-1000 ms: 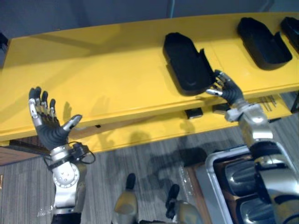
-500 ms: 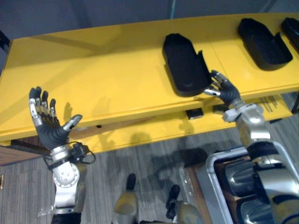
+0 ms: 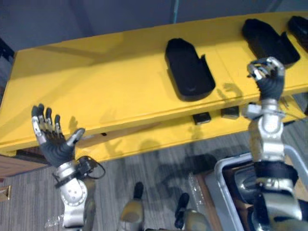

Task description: Walk over and take plastic housings, then place them on the shelf

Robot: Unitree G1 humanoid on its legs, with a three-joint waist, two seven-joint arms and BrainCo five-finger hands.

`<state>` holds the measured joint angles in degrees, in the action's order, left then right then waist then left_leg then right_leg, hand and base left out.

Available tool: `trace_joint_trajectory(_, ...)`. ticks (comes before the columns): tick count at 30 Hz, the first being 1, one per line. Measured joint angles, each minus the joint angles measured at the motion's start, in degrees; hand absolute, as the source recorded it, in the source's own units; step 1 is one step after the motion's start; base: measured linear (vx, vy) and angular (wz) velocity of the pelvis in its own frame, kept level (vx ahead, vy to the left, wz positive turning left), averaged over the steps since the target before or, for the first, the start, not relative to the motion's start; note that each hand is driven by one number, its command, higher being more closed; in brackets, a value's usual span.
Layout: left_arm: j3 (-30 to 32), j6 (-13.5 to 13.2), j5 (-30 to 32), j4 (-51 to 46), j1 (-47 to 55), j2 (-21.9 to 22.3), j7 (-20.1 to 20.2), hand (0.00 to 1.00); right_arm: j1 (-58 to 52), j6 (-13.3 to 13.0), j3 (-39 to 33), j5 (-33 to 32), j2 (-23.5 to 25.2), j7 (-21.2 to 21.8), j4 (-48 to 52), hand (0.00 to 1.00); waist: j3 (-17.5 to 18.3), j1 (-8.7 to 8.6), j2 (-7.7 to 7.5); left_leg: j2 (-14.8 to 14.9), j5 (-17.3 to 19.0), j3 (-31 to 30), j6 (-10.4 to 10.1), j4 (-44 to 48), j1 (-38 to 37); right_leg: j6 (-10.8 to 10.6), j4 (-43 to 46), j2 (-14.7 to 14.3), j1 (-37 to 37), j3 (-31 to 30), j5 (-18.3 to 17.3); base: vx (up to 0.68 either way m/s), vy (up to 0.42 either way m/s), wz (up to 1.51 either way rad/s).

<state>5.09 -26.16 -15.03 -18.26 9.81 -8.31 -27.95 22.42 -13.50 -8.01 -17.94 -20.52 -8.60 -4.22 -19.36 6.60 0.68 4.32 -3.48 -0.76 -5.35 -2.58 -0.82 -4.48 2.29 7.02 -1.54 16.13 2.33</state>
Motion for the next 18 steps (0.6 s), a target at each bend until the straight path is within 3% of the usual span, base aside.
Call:
trace_joint_trajectory(4, -0.23, 0.02, 0.35, -1.87, 2.2, 0.42, -0.68, 0.0, -12.06, 2.82, 6.37, 1.61, 6.2, 4.63, 7.2, 1.0, 1.26, -1.38, -0.05, 0.06, 0.54, 1.43, 0.14, -0.36, -1.19, -0.21, -0.73, -0.01, -0.68, -0.99, 0.11, 0.01, 0.009, -0.14)
trace_joint_trajectory(8, -0.29, 0.04, 0.37, -2.21, 3.72, 1.29, -0.73, 0.0, -14.83, 3.82, 12.58, 1.95, 8.03, 10.93, 7.52, 1.0, 1.48, -2.64, -0.08, 0.19, 0.54, 1.71, 0.06, -1.01, -1.4, -0.47, -1.75, -0.05, -0.83, -1.37, 0.57, -0.01, 0.001, -0.06)
trace_joint_trajectory(18, -1.69, 0.5, 0.47, -2.21, 5.51, 2.15, -0.73, 0.0, -14.23, 3.8, 19.04, 1.89, 10.16, 12.21, -1.94, 1.0, 3.32, -2.41, -0.21, -0.13, 0.22, 2.28, 0.18, -1.92, -3.05, -0.79, -3.12, 0.1, -2.47, -1.79, 1.22, 0.02, 0.001, -0.02)
